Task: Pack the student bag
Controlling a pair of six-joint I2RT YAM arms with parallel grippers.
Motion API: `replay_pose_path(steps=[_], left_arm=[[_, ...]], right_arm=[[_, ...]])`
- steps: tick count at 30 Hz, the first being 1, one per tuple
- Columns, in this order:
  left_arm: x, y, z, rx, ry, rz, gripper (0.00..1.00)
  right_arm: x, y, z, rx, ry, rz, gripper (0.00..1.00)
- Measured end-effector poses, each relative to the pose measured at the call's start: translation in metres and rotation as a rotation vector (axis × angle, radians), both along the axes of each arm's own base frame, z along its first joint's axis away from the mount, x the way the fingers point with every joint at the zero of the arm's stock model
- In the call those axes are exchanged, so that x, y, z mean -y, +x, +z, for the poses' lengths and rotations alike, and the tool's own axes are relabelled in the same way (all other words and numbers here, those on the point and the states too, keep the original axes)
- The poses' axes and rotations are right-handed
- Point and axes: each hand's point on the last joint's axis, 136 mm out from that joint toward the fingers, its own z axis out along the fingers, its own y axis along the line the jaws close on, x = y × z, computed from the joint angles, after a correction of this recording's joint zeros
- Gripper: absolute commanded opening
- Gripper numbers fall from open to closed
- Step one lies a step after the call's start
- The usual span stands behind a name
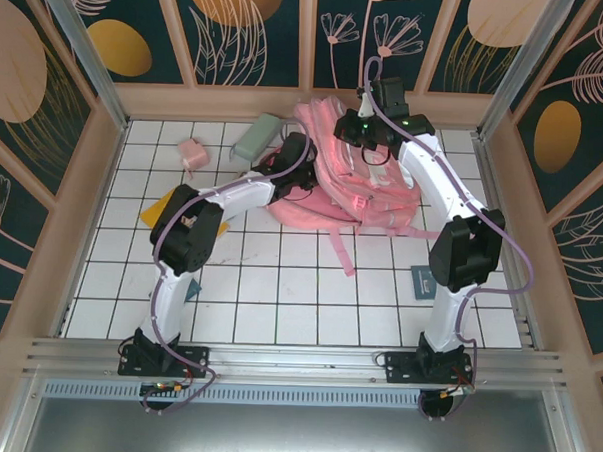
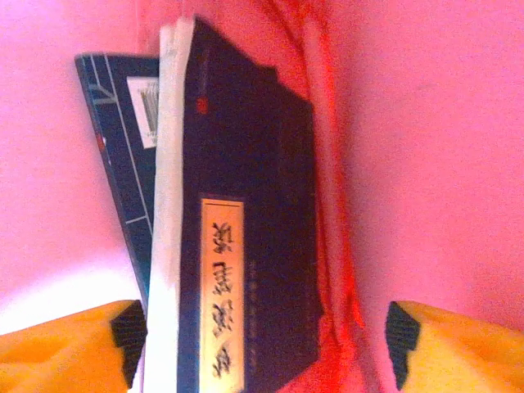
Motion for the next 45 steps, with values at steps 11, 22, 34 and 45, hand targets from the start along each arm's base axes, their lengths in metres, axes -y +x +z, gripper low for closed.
replay_pose_path(steps=[11, 22, 34, 45], left_arm=[[-0.115, -0.047, 0.006, -0.057, 0.141, 0.146, 0.82], [-0.230, -0.081, 0.057, 0.038, 0.214, 0.346, 0.87], [-0.311, -0.111, -0.055, -0.218, 0.393, 0.450, 0.83], [-0.301, -0.123, -0.097, -0.263, 0.290, 0.434, 0.77]], right_arm=[[-0.010, -0.005, -0.016, -0.008, 0.029, 0.044, 0.00], [-0.026, -0.004, -0.054, -0.035, -0.021, 0.065, 0.34], [-0.066, -0.043, -0.070, -0.011, -0.086, 0.126, 0.44], [-0.085, -0.113, -0.095, -0.067, -0.084, 0.196, 0.46]])
